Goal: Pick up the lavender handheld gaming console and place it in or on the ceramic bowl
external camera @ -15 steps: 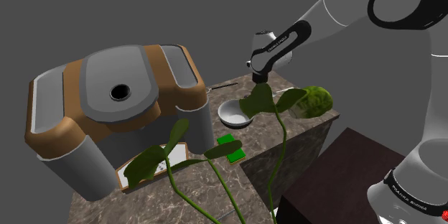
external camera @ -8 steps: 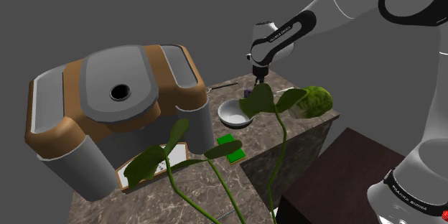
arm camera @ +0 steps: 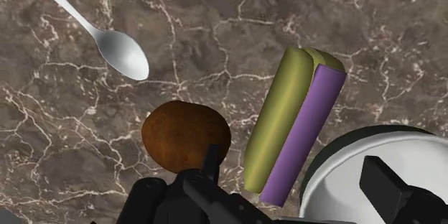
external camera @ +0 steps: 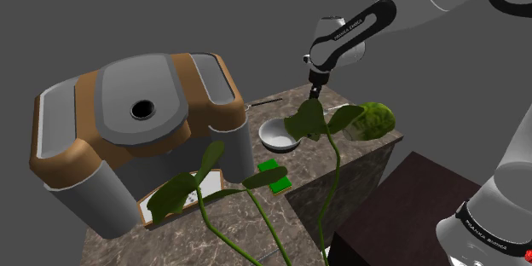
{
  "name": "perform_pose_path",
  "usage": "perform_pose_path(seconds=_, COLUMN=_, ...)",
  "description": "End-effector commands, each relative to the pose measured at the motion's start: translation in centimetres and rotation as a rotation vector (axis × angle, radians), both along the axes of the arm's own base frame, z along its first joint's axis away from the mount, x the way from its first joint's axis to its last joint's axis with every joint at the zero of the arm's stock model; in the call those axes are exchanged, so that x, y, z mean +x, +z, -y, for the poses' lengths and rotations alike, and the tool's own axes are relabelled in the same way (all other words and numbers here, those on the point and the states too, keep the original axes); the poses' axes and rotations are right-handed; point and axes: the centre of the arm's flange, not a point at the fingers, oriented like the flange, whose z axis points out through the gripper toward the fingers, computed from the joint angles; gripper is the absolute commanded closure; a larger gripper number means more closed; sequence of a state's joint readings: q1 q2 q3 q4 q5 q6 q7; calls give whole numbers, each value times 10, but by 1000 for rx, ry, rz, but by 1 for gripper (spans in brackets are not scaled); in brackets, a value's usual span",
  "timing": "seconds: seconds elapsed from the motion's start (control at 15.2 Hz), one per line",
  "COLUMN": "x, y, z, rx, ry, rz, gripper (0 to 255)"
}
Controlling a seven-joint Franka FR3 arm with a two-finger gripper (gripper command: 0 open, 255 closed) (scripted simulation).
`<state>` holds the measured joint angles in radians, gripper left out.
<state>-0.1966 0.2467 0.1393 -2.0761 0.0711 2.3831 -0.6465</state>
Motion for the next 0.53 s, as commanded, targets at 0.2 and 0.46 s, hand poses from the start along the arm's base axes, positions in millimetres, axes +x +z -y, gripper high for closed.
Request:
perform_pose_path(seconds=0.2, x=-1, y=-21, z=0, rx=4, ry=-4, rz=9, gripper=0)
perform_pose_path(seconds=0.46, x=0, y=-35, z=-1, rx=4, ry=-4, rz=9, gripper=0)
